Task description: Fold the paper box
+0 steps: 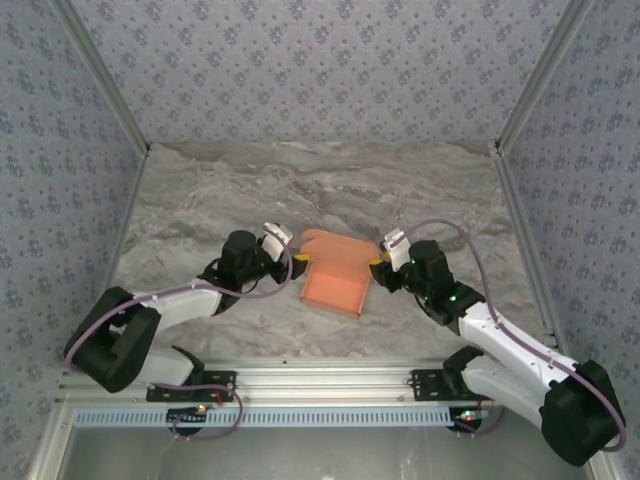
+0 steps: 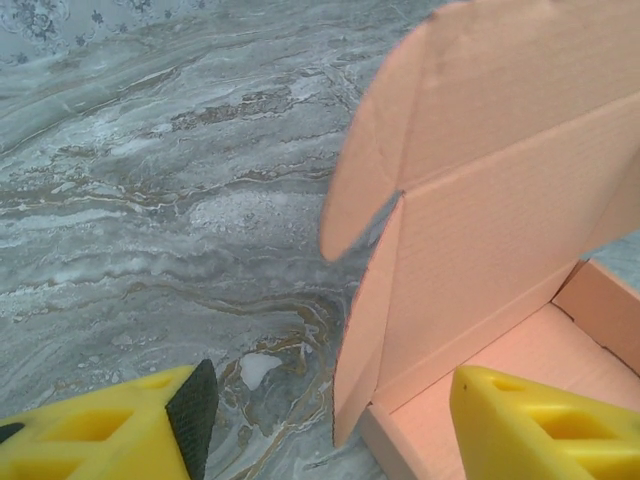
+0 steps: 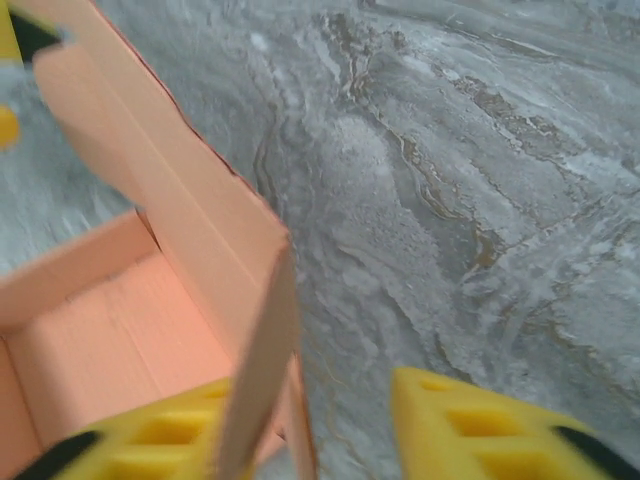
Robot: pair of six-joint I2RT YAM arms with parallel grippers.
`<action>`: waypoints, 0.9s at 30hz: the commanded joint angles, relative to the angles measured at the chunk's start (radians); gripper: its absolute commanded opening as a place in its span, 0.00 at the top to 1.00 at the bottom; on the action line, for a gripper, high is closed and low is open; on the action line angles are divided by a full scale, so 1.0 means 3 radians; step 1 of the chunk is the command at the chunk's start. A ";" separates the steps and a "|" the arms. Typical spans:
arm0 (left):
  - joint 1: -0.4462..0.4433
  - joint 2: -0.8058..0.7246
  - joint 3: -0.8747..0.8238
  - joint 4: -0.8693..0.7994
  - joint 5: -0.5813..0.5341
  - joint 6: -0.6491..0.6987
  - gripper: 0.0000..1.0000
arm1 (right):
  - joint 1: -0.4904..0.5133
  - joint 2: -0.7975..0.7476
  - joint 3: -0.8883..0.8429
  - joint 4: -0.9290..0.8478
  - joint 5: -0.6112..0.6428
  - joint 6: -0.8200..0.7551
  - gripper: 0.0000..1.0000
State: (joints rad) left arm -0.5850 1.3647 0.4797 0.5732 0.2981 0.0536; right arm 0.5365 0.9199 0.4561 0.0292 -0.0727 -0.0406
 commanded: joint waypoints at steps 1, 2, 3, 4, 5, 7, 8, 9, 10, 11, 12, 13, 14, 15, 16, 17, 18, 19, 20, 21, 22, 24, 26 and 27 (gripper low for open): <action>-0.0011 0.0079 0.0109 0.0068 -0.0044 0.0012 0.41 | -0.0116 -0.0038 0.0015 0.0168 -0.0261 0.0038 0.70; -0.0011 0.0095 0.0109 0.0087 -0.0031 0.0003 0.42 | -0.0146 -0.0052 0.0023 0.0138 -0.0332 0.0036 0.71; -0.0013 0.0112 0.0113 0.0094 -0.0017 -0.0017 0.46 | -0.0166 -0.0058 0.0033 0.0105 -0.0400 0.0013 0.72; -0.0012 0.0129 0.0123 0.0085 0.0007 -0.0020 0.48 | -0.0174 -0.0063 0.0043 0.0073 -0.0445 -0.0010 0.73; -0.0011 0.0154 0.0150 0.0051 0.0042 -0.0026 0.51 | -0.0177 -0.0060 0.0057 0.0029 -0.0481 -0.0030 0.74; -0.0010 0.0207 0.0207 -0.0019 0.0085 -0.0040 0.55 | -0.0171 -0.0053 0.0065 -0.0027 -0.0543 -0.0054 0.75; -0.0009 0.0219 0.0216 -0.0022 0.0107 -0.0047 0.56 | -0.0170 -0.0041 0.0065 -0.0036 -0.0567 -0.0049 0.75; -0.0011 0.0230 0.0216 0.0000 0.0133 -0.0060 0.56 | -0.0177 -0.0025 0.0068 -0.0045 -0.0582 -0.0030 0.75; -0.0015 0.0233 0.0221 0.0012 0.0136 -0.0069 0.57 | -0.0178 -0.0008 0.0056 -0.0046 -0.0590 -0.0011 0.76; -0.0015 0.0236 0.0232 0.0007 0.0133 -0.0084 0.60 | -0.0177 0.0019 0.0060 -0.0054 -0.0608 0.0007 0.76; -0.0015 0.0238 0.0245 -0.0020 0.0131 -0.0092 0.63 | -0.0177 0.0045 0.0065 -0.0056 -0.0629 0.0026 0.76; -0.0017 0.0243 0.0264 -0.0058 0.0131 -0.0093 0.65 | -0.0177 0.0069 0.0065 -0.0052 -0.0643 0.0042 0.77; -0.0021 0.0251 0.0288 -0.0114 0.0124 -0.0094 0.71 | -0.0175 0.0097 0.0065 -0.0035 -0.0648 0.0067 0.78; -0.0019 0.0257 0.0315 -0.0178 0.0110 -0.0092 0.76 | -0.0178 0.0126 0.0056 -0.0020 -0.0665 0.0100 0.79; -0.0020 0.0258 0.0328 -0.0228 0.0099 -0.0089 0.80 | -0.0177 0.0151 0.0059 0.0003 -0.0685 0.0123 0.80; -0.0027 0.0260 0.0323 -0.0232 0.0091 -0.0099 0.83 | -0.0178 0.0174 0.0061 0.0034 -0.0704 0.0159 0.81; -0.0031 0.0255 0.0310 -0.0219 0.0090 -0.0132 0.84 | -0.0173 0.0195 0.0065 0.0064 -0.0723 0.0204 0.82; -0.0043 0.0252 0.0300 -0.0209 0.0096 -0.0157 0.85 | -0.0169 0.0213 0.0062 0.0096 -0.0738 0.0246 0.83; -0.0066 0.0243 0.0293 -0.0206 0.0096 -0.0177 0.85 | -0.0155 0.0233 0.0070 0.0126 -0.0757 0.0299 0.83; -0.0095 0.0234 0.0293 -0.0208 0.0087 -0.0189 0.85 | -0.0141 0.0249 0.0076 0.0157 -0.0766 0.0352 0.84; -0.0122 0.0227 0.0287 -0.0208 0.0071 -0.0205 0.87 | -0.0122 0.0259 0.0084 0.0182 -0.0768 0.0388 0.84; -0.0196 0.0218 0.0294 -0.0186 0.0023 -0.0263 0.88 | -0.0053 0.0278 0.0100 0.0234 -0.0753 0.0466 0.84; -0.0273 0.0232 0.0288 -0.0155 -0.0044 -0.0321 0.89 | 0.0031 0.0304 0.0130 0.0245 -0.0672 0.0526 0.84; -0.0315 0.0236 0.0293 -0.0153 -0.0090 -0.0340 0.89 | 0.0085 0.0322 0.0158 0.0228 -0.0626 0.0534 0.84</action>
State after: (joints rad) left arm -0.6392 1.4292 0.5472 0.5198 0.2665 -0.0147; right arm 0.5220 1.0023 0.4595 0.0608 -0.2554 0.0704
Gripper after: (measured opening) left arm 0.114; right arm 0.160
